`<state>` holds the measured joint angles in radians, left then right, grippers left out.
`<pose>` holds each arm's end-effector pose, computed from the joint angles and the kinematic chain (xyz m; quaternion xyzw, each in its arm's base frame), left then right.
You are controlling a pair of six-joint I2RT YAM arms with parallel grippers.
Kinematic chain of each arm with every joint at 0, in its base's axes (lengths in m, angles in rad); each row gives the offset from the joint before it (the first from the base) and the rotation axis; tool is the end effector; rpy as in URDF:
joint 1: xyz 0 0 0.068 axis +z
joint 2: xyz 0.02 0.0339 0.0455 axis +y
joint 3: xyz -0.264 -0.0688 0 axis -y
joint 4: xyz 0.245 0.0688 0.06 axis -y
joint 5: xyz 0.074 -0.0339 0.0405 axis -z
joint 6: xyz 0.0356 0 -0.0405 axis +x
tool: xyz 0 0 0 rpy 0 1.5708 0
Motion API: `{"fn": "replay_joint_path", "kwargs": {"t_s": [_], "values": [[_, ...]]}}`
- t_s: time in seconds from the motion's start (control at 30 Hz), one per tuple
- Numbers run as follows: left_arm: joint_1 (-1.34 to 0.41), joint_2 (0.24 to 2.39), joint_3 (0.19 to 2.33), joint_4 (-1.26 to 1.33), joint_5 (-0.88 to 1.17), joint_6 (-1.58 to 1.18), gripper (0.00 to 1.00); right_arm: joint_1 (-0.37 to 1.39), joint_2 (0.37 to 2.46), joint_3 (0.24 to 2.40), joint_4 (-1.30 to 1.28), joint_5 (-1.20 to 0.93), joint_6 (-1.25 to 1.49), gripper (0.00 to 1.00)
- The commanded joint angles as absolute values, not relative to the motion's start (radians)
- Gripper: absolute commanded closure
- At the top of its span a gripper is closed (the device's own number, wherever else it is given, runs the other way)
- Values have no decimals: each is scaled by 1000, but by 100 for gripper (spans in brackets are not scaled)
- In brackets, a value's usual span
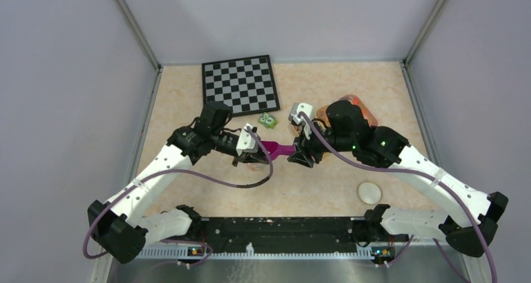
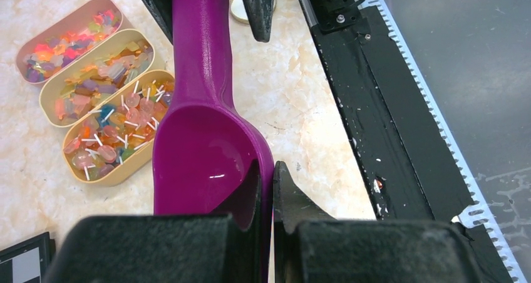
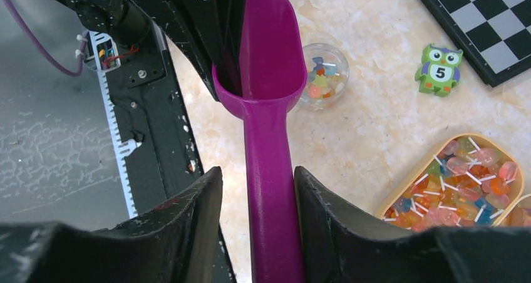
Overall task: Pack the candies
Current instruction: Adjust the spatula.
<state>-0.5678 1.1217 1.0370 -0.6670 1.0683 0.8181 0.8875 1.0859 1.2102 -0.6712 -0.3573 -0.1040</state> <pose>0.1697 -0.1452 0.3281 0.6603 0.4779 -0.4206 0.3983 0.1320 0.1818 0.3812 -0.4847 0.7132 0.3272 0.3864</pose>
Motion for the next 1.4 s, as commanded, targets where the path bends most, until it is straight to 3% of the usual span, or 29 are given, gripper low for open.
{"fn": "replay_joint_path", "kwargs": {"t_s": [0.0,0.13,0.2,0.37,0.47,0.6,0.77,0.93,1.0,1.03,1.07,1.1,1.13,1.17,1.37], "values": [[-563,1104,1041,-612,1132,849,100,890,1075,1199,-622,-364,-116,58],[-563,1097,1028,-617,1165,885,100,888,1077,1196,-608,-371,-112,78],[-564,1089,1016,-609,1175,890,100,889,1074,1192,-603,-368,-112,82],[-564,1072,985,-605,1183,920,100,872,1065,1169,-607,-355,-127,59],[-563,1065,976,-604,1188,928,100,857,1066,1169,-615,-376,-133,59],[-564,1064,976,-608,1192,938,100,856,1067,1168,-607,-400,-130,68],[-564,1056,962,-602,1211,947,100,856,1075,1163,-605,-404,-133,62],[-564,1064,963,-599,1212,946,100,856,1072,1153,-582,-436,-137,100],[-564,1061,959,-558,1190,916,99,856,1072,1146,-577,-435,-148,100],[-563,1057,951,-521,1156,885,89,855,1072,1146,-578,-427,-157,100],[-564,1050,943,-480,1120,840,73,852,1071,1147,-582,-415,-166,100],[-563,1039,926,-423,1086,781,47,841,1068,1153,-585,-403,-176,100],[-564,1026,903,-352,1046,716,14,811,1063,1156,-586,-397,-186,100],[-563,1013,877,-279,1013,640,3,769,1058,1161,-585,-402,-193,100],[-563,995,816,2,884,337,1,522,1072,1238,-658,-406,-245,100]]}}
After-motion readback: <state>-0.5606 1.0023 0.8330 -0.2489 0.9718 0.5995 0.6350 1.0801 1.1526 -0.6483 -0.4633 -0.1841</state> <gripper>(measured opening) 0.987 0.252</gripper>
